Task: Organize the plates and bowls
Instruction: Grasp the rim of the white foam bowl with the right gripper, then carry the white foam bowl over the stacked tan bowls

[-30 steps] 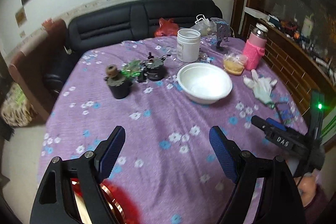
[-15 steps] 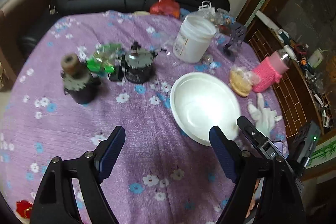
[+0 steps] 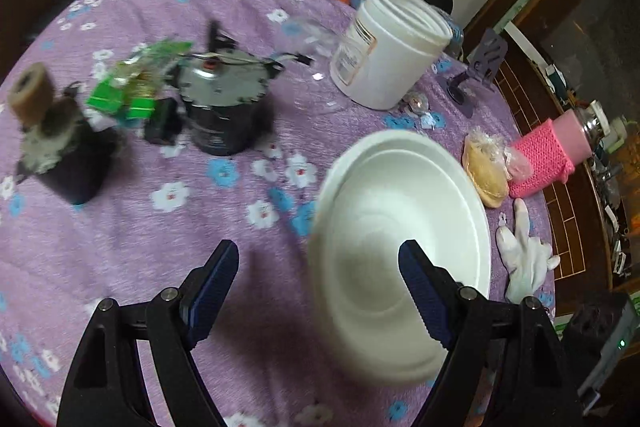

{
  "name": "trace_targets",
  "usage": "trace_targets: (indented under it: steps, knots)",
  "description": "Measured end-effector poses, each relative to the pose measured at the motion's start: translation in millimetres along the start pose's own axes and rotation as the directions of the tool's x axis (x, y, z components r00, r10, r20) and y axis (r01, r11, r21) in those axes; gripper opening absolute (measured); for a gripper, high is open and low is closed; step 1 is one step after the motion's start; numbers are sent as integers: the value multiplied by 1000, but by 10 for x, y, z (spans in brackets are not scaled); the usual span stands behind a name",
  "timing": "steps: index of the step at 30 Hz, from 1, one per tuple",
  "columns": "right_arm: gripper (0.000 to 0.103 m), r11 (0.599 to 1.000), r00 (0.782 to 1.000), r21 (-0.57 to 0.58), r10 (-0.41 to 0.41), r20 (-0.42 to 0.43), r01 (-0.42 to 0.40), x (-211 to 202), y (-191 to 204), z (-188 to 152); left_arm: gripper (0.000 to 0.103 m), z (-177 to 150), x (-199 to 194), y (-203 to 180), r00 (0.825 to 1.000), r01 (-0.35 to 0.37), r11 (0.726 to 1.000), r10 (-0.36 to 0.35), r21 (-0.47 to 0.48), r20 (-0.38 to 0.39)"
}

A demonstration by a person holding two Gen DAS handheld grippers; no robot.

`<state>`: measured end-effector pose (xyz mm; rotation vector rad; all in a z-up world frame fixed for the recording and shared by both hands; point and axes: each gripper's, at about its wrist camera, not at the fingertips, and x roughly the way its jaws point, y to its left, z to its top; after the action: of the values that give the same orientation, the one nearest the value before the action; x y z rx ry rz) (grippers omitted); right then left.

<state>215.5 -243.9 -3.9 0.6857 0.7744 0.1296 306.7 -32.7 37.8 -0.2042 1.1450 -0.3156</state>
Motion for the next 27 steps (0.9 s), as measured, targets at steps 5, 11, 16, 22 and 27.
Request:
trace_targets:
  steps: [5, 11, 16, 22, 27]
  knots:
    - [22, 1000, 1000, 4, 12, -9, -12, 1, 5, -7, 33, -5, 51, -88, 999, 20, 1000, -19, 18, -38]
    - [19, 998, 999, -36, 50, -1, -50, -99, 176, -67, 23, -98, -333, -19, 998, -55, 997, 53, 46, 35]
    - [20, 982, 994, -157, 110, -6, -109, -230, 590, -227, 23, -394, -908, 169, 986, -145, 987, 138, 70, 95]
    - [20, 945, 986, -281, 161, -51, -169, -369, 1127, -549, 23, -857, -1528, 540, 982, -163, 986, 160, 20, 101]
    - [20, 930, 974, -299, 184, -131, -216, -580, 1450, -899, 23, -1312, -1944, 836, 981, -150, 988, 152, -29, 117]
